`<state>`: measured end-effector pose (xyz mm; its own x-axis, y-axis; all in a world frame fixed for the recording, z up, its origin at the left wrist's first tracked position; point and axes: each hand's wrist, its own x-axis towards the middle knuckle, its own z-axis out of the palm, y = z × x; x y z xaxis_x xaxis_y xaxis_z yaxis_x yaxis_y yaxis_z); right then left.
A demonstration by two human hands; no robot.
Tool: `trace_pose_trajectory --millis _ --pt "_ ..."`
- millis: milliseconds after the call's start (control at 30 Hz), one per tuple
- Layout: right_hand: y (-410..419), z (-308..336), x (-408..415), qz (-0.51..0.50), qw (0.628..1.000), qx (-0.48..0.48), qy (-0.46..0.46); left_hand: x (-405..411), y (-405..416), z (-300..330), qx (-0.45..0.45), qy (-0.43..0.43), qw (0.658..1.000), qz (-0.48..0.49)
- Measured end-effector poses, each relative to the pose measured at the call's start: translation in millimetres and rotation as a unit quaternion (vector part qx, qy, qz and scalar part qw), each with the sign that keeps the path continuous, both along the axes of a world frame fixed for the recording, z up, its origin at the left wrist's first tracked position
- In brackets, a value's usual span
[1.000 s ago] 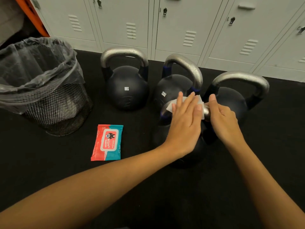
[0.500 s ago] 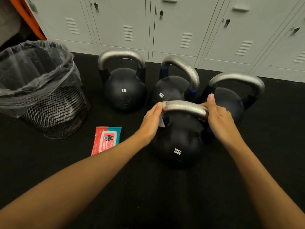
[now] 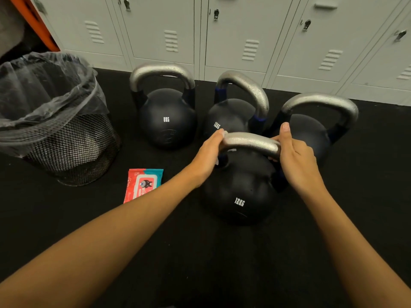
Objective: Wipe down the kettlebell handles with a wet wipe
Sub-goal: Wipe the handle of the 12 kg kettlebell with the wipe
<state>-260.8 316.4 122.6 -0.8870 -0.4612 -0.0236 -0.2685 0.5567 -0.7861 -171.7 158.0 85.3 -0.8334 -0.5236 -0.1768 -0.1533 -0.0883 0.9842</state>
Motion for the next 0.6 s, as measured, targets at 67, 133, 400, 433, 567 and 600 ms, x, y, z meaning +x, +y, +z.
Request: trace_pose_trajectory --millis 67,133,400,433,567,600 --pt "0.4 0.2 1.2 0.0 1.0 -0.003 0.002 2.6 -3.0 -6.9 0.048 -0.031 0.998 -0.008" --pt "0.1 -0.3 1.5 0.0 1.0 -0.002 0.004 2.9 -6.0 -20.8 0.105 -0.038 0.994 0.012" --pt "-0.1 -2.9 -0.4 -0.008 1.0 0.008 0.022 -0.6 18.8 -15.9 0.169 -0.023 0.981 0.089" --pt "-0.4 -3.4 -0.4 -0.009 1.0 0.01 0.023 -2.9 18.8 -12.9 0.137 -0.013 0.987 0.081" --pt "-1.0 -2.6 0.5 -0.013 1.0 0.01 0.025 -8.5 3.5 7.5 0.026 -0.015 1.0 0.008" --pt "-0.8 -2.5 0.8 -0.012 1.0 0.007 0.024 -8.7 -0.3 9.5 0.018 -0.022 1.0 -0.004"
